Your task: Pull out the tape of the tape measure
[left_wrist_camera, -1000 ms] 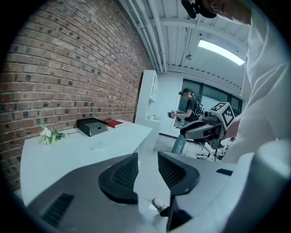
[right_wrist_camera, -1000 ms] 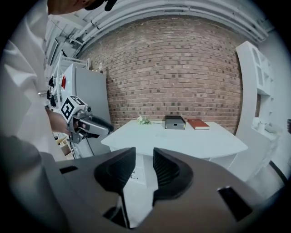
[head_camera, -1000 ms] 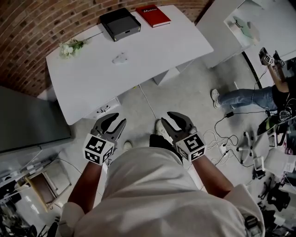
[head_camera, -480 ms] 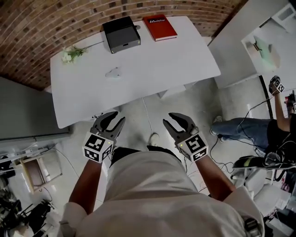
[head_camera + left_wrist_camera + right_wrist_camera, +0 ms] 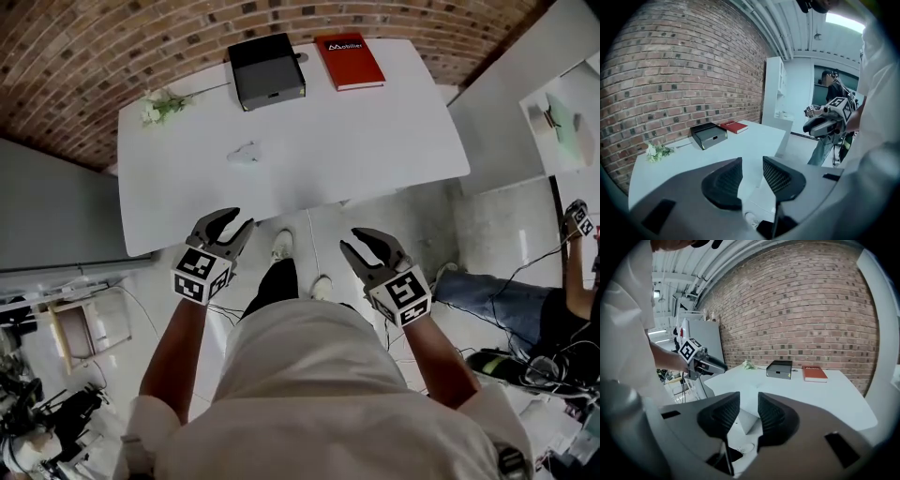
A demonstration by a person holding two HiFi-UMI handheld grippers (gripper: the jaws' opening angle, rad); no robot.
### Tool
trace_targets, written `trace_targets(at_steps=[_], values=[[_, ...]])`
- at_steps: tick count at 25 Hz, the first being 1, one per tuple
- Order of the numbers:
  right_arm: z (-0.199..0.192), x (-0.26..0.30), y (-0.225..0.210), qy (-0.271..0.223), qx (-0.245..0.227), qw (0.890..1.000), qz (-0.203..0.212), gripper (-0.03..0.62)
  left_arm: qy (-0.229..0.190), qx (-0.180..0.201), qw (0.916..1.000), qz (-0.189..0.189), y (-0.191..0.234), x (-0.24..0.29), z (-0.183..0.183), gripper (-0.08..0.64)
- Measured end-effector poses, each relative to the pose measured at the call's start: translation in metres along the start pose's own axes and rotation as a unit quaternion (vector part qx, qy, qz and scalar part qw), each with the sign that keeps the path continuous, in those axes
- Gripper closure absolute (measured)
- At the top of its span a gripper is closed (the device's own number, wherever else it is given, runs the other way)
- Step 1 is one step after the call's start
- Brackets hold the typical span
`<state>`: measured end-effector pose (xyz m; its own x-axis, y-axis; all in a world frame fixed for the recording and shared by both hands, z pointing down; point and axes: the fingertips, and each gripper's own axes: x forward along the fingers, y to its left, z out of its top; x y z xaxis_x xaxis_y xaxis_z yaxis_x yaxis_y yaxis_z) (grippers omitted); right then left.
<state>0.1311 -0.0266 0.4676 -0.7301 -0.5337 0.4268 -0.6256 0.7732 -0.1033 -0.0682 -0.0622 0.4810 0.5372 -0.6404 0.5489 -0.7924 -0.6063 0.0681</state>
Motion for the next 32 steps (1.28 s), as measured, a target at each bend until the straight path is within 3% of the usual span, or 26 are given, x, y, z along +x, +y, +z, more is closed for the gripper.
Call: trace_targets(at_steps=[8,15,25,32], values=[[0.025,0.035,-0.030,0.016,0.011,0.999,-0.033,0.468,0.052,0.042,0.9977,-0.016,0.087,0.050,-0.018,0.418],[0.042,0.075,-0.047,0.031,0.024,0.998,-0.058,0.468,0.105,0.098,0.9880,-0.057,0.140,0.096,-0.040,0.400],[0.046,0.103,-0.057,0.055,0.048,0.993,-0.097,0.468,0.149,0.173,0.9668,-0.115,0.176,0.143,-0.066,0.387],[0.051,0.112,-0.056,0.065,0.056,0.989,-0.121,0.468,0.164,0.198,0.9549,-0.148,0.187,0.160,-0.078,0.377]])
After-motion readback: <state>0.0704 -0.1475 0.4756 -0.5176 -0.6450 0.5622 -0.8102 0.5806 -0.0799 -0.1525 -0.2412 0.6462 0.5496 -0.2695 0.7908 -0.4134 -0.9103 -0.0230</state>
